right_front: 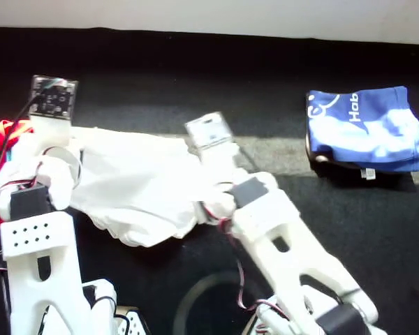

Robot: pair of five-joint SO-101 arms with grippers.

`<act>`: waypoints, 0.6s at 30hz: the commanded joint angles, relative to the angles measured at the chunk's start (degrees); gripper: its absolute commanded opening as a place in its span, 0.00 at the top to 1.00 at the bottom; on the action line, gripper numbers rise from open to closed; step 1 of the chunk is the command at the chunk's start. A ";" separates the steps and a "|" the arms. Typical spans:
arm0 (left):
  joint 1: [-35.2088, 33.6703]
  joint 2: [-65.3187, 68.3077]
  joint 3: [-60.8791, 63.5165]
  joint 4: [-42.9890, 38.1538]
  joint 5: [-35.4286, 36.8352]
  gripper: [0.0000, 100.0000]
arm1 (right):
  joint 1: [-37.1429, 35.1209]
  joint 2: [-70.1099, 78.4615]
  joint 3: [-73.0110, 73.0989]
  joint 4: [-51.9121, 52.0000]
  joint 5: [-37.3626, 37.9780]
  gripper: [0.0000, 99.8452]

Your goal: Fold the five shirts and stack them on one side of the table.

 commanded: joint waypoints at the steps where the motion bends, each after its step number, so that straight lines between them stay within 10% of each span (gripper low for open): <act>1: -3.12 -0.31 1.54 -3.52 0.09 0.99 | -9.63 8.22 -8.66 1.98 -0.26 0.74; 14: -6.99 -0.48 3.38 -4.40 0.09 0.99 | -10.07 38.90 -22.02 -2.77 -0.70 0.74; 18: -6.99 -0.48 3.38 -4.31 0.09 0.99 | -2.15 46.11 -28.97 -2.24 -0.79 0.95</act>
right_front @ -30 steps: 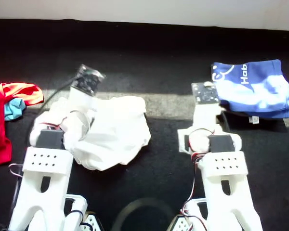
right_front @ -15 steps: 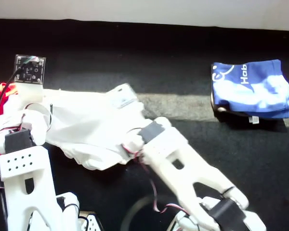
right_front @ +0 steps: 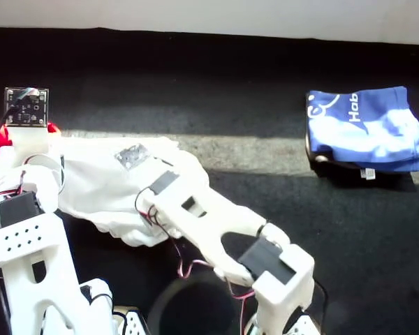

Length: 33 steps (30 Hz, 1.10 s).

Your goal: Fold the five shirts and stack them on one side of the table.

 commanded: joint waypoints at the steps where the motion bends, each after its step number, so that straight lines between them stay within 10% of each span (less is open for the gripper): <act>1: -0.66 -0.48 -0.31 -1.05 0.09 0.99 | 8.92 4.97 -6.29 -0.13 -0.53 1.00; 12: 3.82 -0.84 3.30 -0.88 0.70 0.99 | 32.22 4.97 -29.41 18.07 6.42 0.99; 19: 10.77 -0.84 -3.30 7.38 18.29 0.99 | 41.19 4.97 -52.79 30.73 16.97 0.99; 25: 14.37 -0.57 -11.74 17.14 26.64 0.99 | 39.25 5.41 -67.38 41.45 21.63 0.99; 33: 14.02 -0.75 4.00 10.46 23.56 0.99 | 31.52 12.09 -58.15 41.80 15.56 0.95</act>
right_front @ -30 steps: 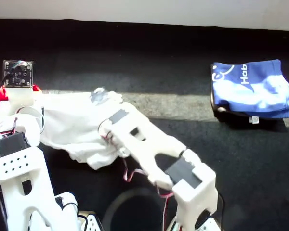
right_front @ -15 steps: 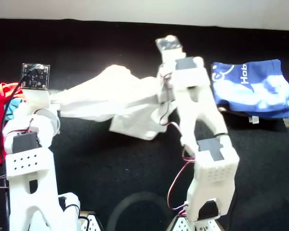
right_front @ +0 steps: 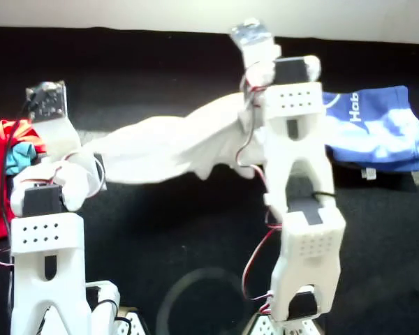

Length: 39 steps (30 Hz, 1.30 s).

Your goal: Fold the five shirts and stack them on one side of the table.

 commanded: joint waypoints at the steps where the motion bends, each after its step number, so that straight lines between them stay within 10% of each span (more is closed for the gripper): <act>1: 0.40 -0.84 7.78 -6.33 -3.52 0.99 | -2.33 2.68 1.98 -0.57 -3.60 0.92; 14: -4.00 -0.84 21.14 -17.85 -7.65 0.99 | 6.11 5.32 0.75 -17.01 -8.18 0.87; 28: -3.91 -0.84 20.79 -17.85 -7.65 0.99 | 5.32 -2.77 -9.19 1.71 -8.26 0.78; 39: -3.91 -0.84 21.05 -21.19 -7.65 0.99 | 4.35 -22.29 24.66 1.36 -4.13 0.82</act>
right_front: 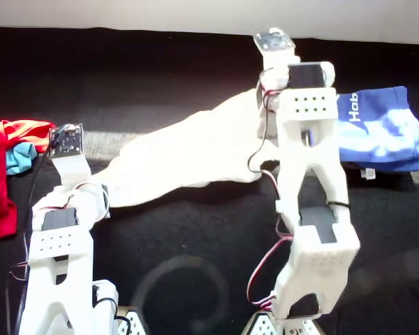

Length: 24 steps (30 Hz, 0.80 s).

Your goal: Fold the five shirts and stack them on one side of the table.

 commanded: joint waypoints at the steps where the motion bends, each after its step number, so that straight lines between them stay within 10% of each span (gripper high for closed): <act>1: -0.66 -0.84 -0.31 -1.76 -0.53 0.99 | -0.57 -9.98 12.09 0.40 0.88 0.80; 24: -0.66 -0.84 -0.48 -1.76 -0.53 0.99 | -6.90 -14.64 57.80 -51.74 0.35 0.77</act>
